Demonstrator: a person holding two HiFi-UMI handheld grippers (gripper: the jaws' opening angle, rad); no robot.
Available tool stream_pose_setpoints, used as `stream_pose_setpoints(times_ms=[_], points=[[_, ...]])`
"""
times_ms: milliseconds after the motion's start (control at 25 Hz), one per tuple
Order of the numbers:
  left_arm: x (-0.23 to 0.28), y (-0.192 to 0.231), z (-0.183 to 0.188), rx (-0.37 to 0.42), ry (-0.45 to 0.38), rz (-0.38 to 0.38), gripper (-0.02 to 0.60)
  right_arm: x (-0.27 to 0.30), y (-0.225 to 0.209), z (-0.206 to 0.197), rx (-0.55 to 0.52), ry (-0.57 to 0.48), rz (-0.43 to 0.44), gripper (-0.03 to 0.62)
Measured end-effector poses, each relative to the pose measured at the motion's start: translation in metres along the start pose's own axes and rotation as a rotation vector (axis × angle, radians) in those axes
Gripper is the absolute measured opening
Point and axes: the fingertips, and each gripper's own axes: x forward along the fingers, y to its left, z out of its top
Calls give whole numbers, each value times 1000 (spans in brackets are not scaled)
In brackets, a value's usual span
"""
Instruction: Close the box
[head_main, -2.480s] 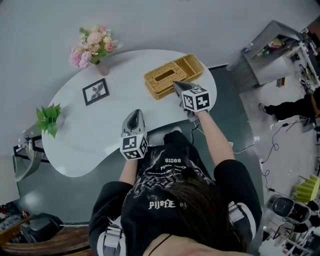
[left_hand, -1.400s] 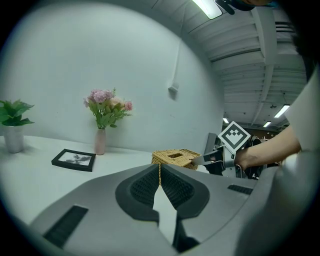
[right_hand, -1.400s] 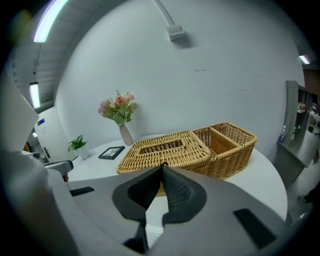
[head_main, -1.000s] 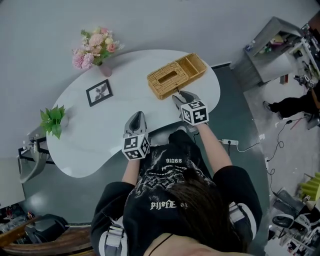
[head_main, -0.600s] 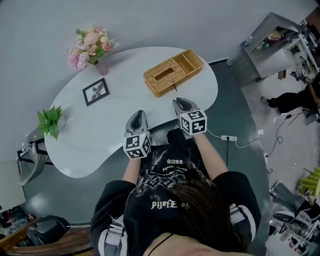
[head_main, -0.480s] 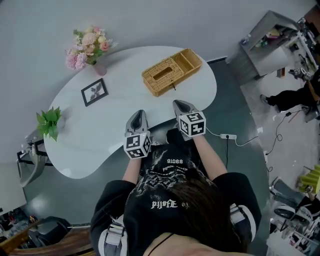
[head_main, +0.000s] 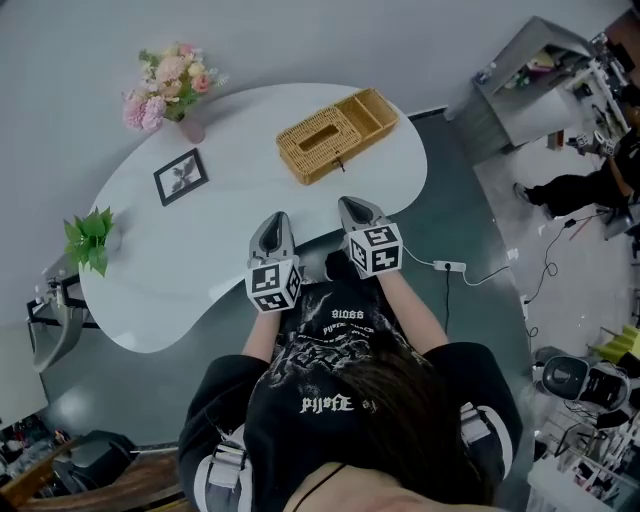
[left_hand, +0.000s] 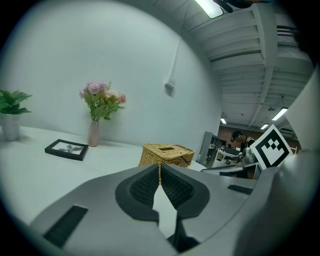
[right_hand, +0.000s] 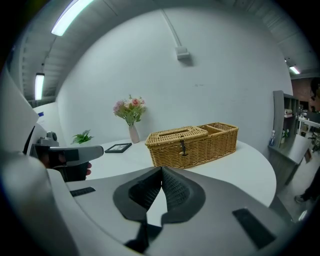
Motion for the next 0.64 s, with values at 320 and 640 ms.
stream_pose_setpoints(times_ms=[320,640], points=[[0,-5,0,8,-1,10,29,-6,4,-2,-38,-7,2,25],[2,-14,-4,20,5,-11,29,-4,1,-10,-33,11,5,25]])
